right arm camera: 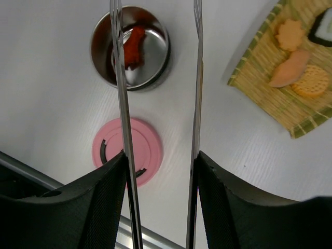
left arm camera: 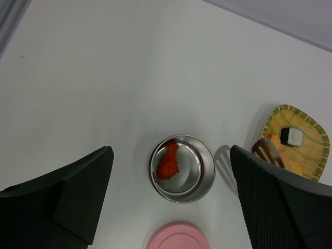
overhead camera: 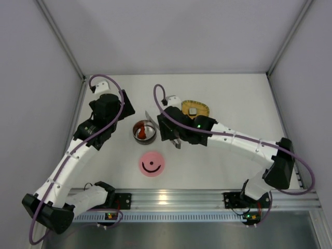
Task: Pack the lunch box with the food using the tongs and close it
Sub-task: Place the fake food in the packing box, then pick up the fake food from the plate.
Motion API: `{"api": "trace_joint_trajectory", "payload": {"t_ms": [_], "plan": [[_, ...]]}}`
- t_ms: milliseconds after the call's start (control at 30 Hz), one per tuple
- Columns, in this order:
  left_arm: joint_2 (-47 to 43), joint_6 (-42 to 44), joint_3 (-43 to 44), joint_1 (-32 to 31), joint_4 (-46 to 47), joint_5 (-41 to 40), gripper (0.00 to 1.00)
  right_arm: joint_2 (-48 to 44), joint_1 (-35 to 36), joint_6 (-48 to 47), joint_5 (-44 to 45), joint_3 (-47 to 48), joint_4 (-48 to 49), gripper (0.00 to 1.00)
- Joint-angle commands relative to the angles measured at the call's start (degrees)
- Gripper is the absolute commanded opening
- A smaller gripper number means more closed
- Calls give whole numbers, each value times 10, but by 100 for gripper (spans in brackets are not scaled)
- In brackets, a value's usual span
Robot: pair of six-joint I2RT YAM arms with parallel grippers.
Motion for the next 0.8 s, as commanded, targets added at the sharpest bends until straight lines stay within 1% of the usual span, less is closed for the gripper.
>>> {"api": "trace_joint_trajectory", "payload": {"t_ms": [0, 167, 233, 500, 633, 767], "plan": [[-16, 4, 5, 2, 13, 4, 99, -79, -41, -4, 36, -20, -7, 53], [-20, 4, -3, 2, 16, 9, 99, -128, -118, -4, 53, -84, -12, 53], [-22, 5, -6, 3, 17, 10, 99, -133, -150, -6, 54, -110, -8, 53], [-24, 7, -19, 2, 20, 16, 99, -126, -180, -4, 50, -165, 15, 51], [-27, 8, -25, 2, 19, 17, 99, -110, -210, -4, 39, -191, 30, 50], [-30, 8, -30, 3, 22, 15, 99, -94, -226, -12, 34, -190, 50, 50]]}}
